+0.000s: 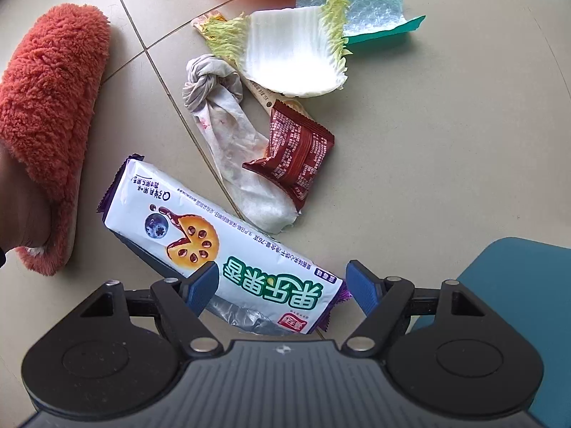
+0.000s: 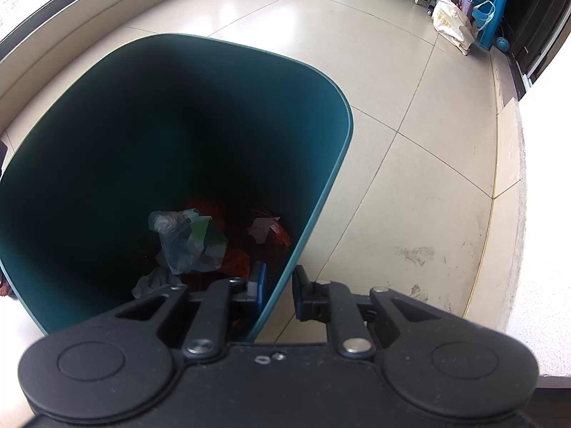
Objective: Collect trash
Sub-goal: 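Lower the left gripper and grasp the white snack wrapper, then carry the snack wrapper into the wastebasket and open the left gripper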
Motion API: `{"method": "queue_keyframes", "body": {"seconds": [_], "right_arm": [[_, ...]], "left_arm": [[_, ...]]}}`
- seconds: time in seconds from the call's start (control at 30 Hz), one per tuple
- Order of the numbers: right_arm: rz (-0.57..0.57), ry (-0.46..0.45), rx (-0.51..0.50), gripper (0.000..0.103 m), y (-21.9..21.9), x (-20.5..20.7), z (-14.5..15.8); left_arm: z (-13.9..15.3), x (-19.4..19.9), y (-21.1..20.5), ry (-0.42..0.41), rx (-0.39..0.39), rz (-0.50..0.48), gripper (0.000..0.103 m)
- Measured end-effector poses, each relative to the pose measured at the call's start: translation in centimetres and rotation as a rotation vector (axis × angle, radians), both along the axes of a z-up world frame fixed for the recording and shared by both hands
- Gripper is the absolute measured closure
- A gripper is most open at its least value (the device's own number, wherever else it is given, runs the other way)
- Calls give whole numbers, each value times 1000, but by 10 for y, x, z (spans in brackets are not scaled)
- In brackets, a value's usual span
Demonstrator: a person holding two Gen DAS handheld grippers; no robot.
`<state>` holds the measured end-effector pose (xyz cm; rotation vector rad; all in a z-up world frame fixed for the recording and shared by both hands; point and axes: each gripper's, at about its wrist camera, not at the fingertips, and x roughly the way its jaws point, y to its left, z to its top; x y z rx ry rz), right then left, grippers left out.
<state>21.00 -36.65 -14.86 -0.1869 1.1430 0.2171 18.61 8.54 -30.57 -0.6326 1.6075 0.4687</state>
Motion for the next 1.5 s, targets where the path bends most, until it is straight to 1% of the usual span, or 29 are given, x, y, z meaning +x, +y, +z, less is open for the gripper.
{"method": "queue_keyframes", "body": {"seconds": [0.2,0.27,0.37,0.4,0.43,0.5,0.6,0.67,0.87,0.93,1.0,1.13,1.17,1.37,1.5], "right_arm": [[2,0,-1,88,0,0,0],[3,-1,-1,88,0,0,1],[1,-1,1,88,0,0,1],[1,-2,1,88,0,0,1],[1,-2,1,88,0,0,1],[1,-2,0,88,1,0,1],[7,-6,-10,88,3,-1,0],[8,-7,-13,88,4,-1,-1],[8,-8,-17,89,6,-2,-2],[7,-10,-21,89,7,-4,-3],[8,-11,-23,89,8,-5,-3],[7,-10,-22,89,8,-5,-2],[7,-10,-22,89,8,-5,-2],[12,-11,-22,89,9,-6,-2],[13,-10,-25,89,9,-5,-2]], "left_arm": [[-28,5,-1,56,11,-9,25],[-33,4,-4,61,17,-28,25],[-32,2,-13,57,40,-74,27],[-30,1,-16,55,49,-89,38],[-28,0,-19,57,54,-101,45],[-22,-5,-25,62,63,-113,63],[-9,-15,-33,56,81,-140,76],[3,-21,-38,43,97,-161,80],[51,-37,-43,-20,130,-201,82],[76,-38,-46,-59,129,-233,82],[108,-38,-57,-123,146,-287,82],[163,-42,-78,-239,141,-390,82],[179,-44,-87,-272,146,-437,82],[246,-47,-130,-379,143,-621,82],[283,-40,-160,-440,110,-716,82]]}}
